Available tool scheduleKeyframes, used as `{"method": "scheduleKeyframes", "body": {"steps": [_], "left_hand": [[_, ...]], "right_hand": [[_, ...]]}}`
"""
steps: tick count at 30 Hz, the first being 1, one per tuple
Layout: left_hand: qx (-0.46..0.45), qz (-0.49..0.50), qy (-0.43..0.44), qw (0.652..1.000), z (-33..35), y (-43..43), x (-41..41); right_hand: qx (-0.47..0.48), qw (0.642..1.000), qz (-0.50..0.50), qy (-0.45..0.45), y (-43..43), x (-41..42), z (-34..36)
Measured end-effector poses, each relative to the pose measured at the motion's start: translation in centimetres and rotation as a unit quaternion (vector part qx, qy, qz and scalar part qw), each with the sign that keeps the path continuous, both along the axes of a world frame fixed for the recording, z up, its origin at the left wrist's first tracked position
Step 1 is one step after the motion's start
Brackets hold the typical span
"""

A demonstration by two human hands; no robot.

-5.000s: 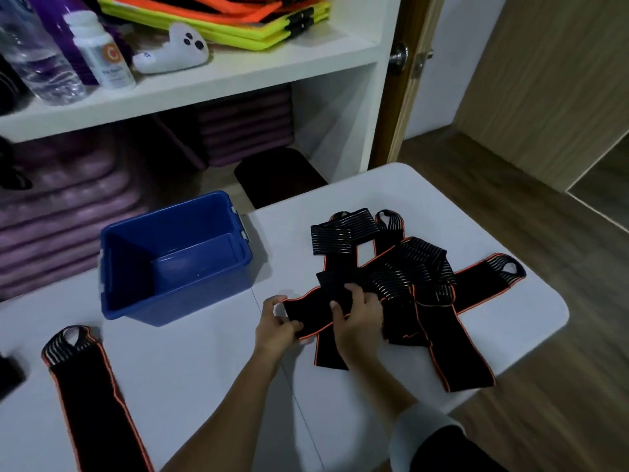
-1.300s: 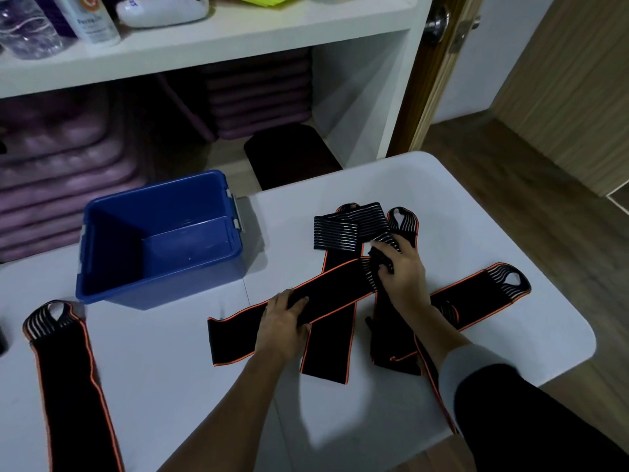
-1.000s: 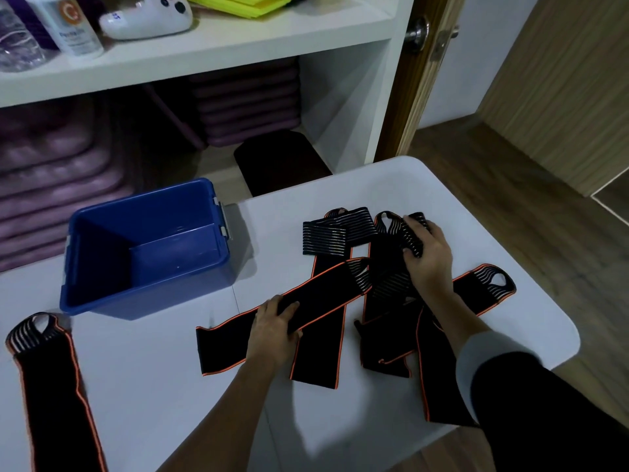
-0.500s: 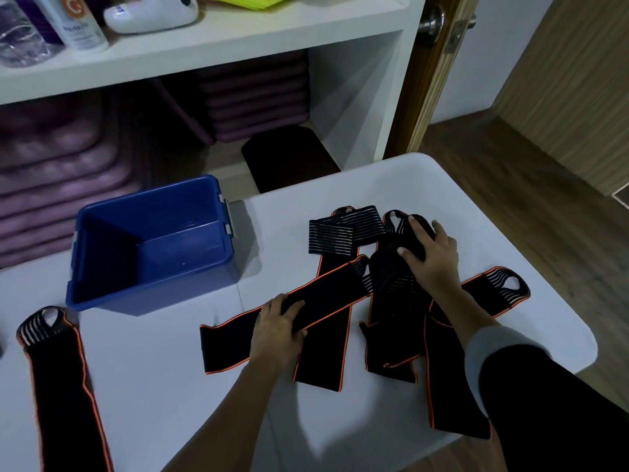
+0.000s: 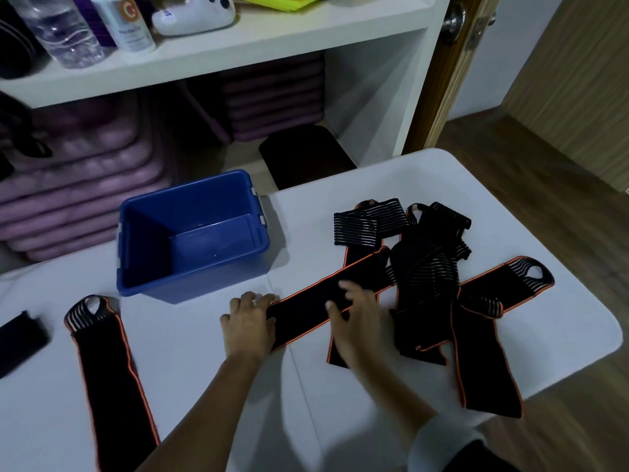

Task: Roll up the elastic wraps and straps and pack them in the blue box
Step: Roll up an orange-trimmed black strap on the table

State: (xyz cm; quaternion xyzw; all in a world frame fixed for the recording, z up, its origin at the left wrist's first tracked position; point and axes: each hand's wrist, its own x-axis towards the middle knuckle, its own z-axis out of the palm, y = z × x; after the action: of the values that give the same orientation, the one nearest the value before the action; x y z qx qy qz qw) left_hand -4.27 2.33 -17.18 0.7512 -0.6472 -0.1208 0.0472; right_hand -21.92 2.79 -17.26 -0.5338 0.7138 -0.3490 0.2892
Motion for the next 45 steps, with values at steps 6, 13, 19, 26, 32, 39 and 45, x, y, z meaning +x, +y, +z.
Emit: {"method": "scheduleKeyframes", "body": {"steps": [6,13,19,26,32,39,45], "left_hand": [[0.078,0.038,0.187,0.978,-0.2,1.8,3.9],[0.158,0.059,0.302,0.938,0.5,5.1,6.8],[0.170,0.071,0.323,0.928,1.0,7.0,10.6],[0.171,0.017,0.276,0.946,0.9,8.7,14.5],[0.173,-0.027,0.298,0.938,1.4,10.0,15.5],[0.154,0.049,0.426,0.890,4.0,12.4,18.1],[0.138,0.133,0.459,0.868,6.2,16.5,20.6]], "right_hand": [[0.120,0.980,-0.043,-0.153,6.8,7.7,-2.4],[0.091,0.975,-0.131,-0.156,7.7,11.3,-2.7],[0.042,0.973,-0.195,-0.117,6.6,12.4,-2.8],[0.060,0.975,-0.177,-0.123,4.7,11.8,-3.2],[0.023,0.989,-0.071,-0.128,4.2,11.3,-2.9],[0.065,0.978,0.111,-0.162,4.5,13.8,-1.2],[0.142,0.925,0.293,-0.194,4.3,19.8,1.1]]}}
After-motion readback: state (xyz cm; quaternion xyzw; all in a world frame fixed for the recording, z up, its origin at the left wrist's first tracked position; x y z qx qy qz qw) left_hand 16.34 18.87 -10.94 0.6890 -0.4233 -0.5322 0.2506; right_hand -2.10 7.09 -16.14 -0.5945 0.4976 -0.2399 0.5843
